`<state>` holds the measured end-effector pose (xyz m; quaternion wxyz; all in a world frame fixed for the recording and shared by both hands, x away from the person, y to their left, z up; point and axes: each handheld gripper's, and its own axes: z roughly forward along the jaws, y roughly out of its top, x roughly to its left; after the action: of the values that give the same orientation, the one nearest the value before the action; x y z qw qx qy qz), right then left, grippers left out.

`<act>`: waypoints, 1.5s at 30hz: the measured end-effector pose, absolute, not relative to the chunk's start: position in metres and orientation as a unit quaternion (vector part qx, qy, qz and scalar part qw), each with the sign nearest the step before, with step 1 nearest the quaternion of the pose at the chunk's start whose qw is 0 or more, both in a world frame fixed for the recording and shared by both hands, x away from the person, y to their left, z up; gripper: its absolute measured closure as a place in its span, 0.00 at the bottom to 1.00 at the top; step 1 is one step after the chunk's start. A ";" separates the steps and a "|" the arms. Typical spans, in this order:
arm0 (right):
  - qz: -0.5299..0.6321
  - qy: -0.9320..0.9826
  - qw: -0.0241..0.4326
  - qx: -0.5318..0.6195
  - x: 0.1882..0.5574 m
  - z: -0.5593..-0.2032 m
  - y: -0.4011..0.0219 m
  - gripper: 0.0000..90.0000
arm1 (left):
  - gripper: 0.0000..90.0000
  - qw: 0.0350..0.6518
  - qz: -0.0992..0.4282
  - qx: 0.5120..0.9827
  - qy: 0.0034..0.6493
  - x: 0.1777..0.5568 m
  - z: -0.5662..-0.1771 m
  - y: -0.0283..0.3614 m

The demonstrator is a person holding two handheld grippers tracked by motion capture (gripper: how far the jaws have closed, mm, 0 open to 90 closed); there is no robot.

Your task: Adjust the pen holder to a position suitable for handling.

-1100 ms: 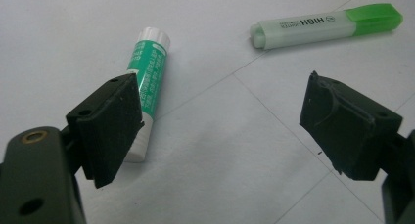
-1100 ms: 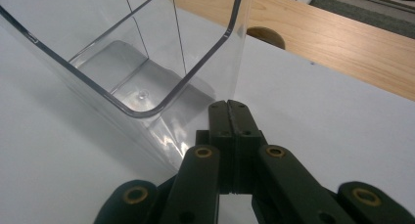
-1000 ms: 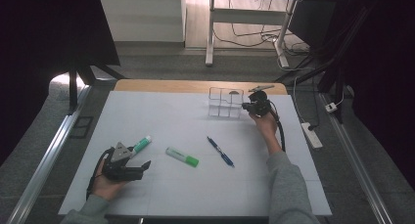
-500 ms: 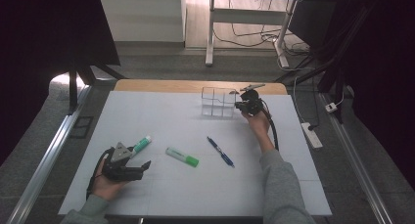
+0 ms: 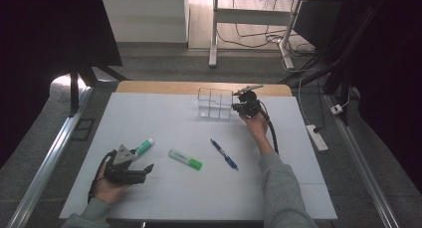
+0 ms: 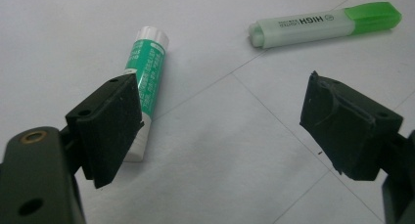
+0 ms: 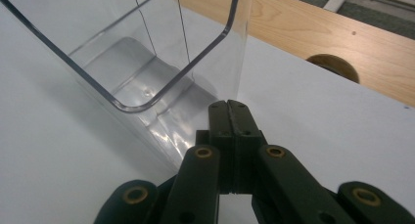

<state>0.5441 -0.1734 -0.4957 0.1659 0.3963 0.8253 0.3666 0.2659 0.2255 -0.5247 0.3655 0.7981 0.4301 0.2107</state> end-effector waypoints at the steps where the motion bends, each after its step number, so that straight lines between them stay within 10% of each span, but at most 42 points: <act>1: 0.373 0.824 0.163 0.394 0.543 -0.494 -0.171 1.00 | 0.17 0.365 0.211 0.798 0.430 0.266 -0.525 0.225; 36: 0.418 0.819 0.164 0.357 0.479 -0.472 -0.199 1.00 | 0.17 0.361 0.214 0.798 0.432 0.265 -0.524 0.225; 45: 0.429 0.825 0.140 0.340 0.468 -0.467 -0.200 0.70 | 0.17 0.360 0.214 0.798 0.433 0.265 -0.524 0.226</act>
<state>0.4679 -0.2000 -0.4671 0.1397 0.3398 0.8252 0.4290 0.2651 0.2257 -0.5245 0.3599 0.7982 0.4333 0.2135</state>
